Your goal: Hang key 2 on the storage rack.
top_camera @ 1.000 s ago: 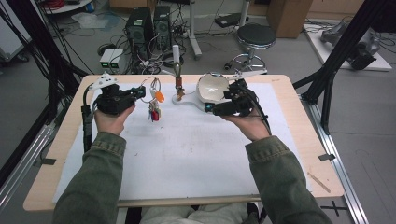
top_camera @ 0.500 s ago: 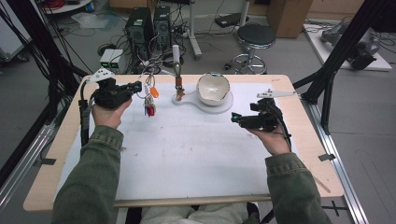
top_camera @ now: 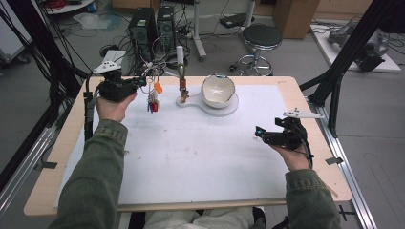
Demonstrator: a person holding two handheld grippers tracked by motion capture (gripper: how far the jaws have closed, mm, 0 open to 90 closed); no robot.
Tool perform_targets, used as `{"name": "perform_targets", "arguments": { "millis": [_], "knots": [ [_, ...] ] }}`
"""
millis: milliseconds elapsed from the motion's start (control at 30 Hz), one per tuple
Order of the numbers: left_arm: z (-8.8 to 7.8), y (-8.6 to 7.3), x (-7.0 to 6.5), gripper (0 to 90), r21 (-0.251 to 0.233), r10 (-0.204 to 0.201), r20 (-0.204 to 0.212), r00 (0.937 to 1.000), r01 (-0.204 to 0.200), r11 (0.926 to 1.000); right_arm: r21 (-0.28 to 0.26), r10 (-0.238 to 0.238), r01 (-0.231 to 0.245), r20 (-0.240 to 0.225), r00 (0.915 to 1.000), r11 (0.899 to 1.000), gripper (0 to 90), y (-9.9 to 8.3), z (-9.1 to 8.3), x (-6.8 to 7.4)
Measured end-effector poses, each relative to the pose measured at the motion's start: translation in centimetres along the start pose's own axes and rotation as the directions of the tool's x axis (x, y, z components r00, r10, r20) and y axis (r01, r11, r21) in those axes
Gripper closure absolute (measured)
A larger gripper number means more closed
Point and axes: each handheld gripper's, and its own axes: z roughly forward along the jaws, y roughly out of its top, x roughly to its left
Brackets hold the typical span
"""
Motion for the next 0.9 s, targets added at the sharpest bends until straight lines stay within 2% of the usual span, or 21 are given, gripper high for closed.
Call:
{"name": "perform_targets", "arguments": {
  "millis": [233, 500, 767, 900],
  "knots": [
    [1.2, 1.1, -0.1, 86.9, 0.010, 0.013, 0.004, 0.9999, -0.013, 0.9999, 0.002, 0.009, -0.009, 0.012, 0.9999, 1.000, 10.1, -2.0, -0.4, -0.9],
    [2.3, 1.5, 0.5, 86.9, 0.021, 0.010, -0.013, 0.9999, -0.010, 0.9997, 0.017, 0.023, -0.023, -0.004, 0.9997, 1.000, 10.1, -3.2, -0.3, -1.2],
    [3.0, 1.1, 1.6, 86.9, 0.028, -0.042, -0.018, 0.9989, 0.043, 0.9987, 0.013, 0.024, -0.024, -0.011, 0.9997, 1.000, 10.1, -3.8, -0.3, -1.1],
    [3.4, 1.1, 1.8, 86.9, 0.025, -0.078, -0.034, 0.9963, 0.079, 0.9966, 0.005, 0.029, -0.029, -0.013, 0.9995, 1.000, 10.1, -3.8, -0.5, -1.1]
  ]
}}
